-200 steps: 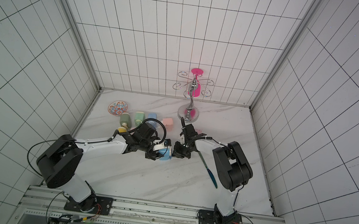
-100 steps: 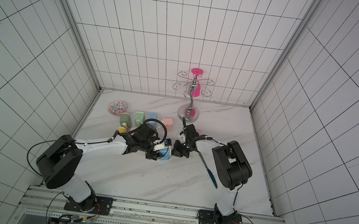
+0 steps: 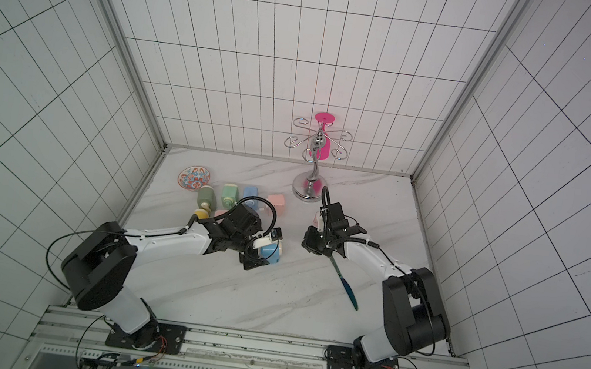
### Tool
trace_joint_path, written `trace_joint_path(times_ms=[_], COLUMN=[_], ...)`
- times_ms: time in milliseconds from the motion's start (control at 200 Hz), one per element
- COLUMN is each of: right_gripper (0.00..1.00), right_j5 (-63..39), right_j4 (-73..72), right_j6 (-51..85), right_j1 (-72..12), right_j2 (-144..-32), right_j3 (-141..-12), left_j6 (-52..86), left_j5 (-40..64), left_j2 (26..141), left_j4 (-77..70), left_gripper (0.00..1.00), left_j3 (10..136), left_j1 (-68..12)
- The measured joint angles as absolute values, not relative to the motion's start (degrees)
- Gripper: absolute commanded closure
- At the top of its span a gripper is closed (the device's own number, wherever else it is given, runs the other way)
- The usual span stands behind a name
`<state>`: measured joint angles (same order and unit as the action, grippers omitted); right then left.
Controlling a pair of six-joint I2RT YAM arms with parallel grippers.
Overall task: Put the tray back into the pencil sharpener
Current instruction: Pick up the pencil sharpener from the center of the board.
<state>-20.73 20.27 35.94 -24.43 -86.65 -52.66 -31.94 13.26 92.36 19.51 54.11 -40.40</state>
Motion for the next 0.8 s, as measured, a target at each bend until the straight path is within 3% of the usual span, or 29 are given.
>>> trace_joint_path(times_ms=[360,805], right_gripper=[0.87,0.89], right_j5=[-16.84,-15.88], right_j4=[23.88,25.93], right_j6=[34.46,33.32], right_j1=[-23.53,-21.65], right_j2=[-81.36,-80.68], right_j3=[-52.4,-52.16], left_j6=[-29.34,-26.81], left_j5=[13.41,12.45], left_j2=[99.35,101.86], left_j4=[25.85,31.0], left_gripper=[0.19,0.55], left_j3=[62.83,65.89], left_j1=[-40.4,-40.47])
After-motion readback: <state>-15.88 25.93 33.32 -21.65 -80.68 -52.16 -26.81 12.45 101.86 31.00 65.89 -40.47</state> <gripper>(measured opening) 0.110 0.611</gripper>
